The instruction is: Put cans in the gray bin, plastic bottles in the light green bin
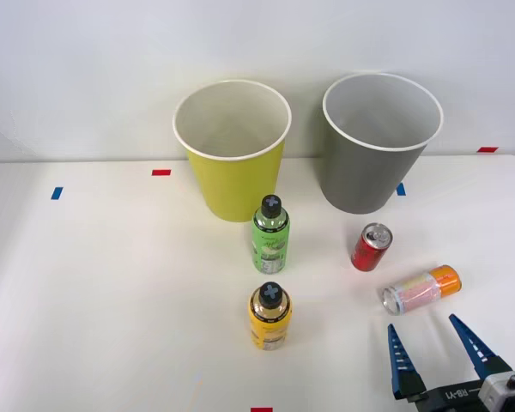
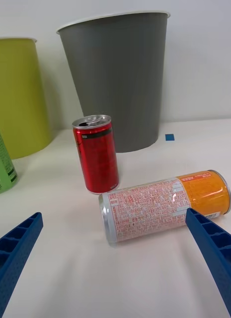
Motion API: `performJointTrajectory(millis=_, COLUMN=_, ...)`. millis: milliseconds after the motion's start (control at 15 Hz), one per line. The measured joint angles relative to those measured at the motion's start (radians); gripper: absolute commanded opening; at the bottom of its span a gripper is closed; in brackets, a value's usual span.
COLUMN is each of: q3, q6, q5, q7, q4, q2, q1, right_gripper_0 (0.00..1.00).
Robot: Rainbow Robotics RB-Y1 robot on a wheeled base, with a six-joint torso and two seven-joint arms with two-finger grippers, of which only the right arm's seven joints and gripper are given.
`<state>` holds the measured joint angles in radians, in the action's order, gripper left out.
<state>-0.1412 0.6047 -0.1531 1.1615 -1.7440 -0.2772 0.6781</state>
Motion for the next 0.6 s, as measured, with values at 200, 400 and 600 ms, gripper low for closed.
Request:
performJointTrajectory(millis=200, q3=0.001, q6=-0.212, q5=0.018, q7=-0.005, q4=-0.145, q2=-0.001, q1=0.025, right_gripper_0=1.00)
performJointTrajectory(millis=400, q3=0.003, q6=-0.512, q5=0.084, q7=-0.008, q4=-0.311, q2=-0.004, q1=0.034, right_gripper_0=1.00)
performJointTrajectory(millis=600, q3=0.029, q6=-0.838, q5=0.166, q7=-0.018, q4=-0.451, q2=-0.005, q1=0.003, right_gripper_0=0.96)
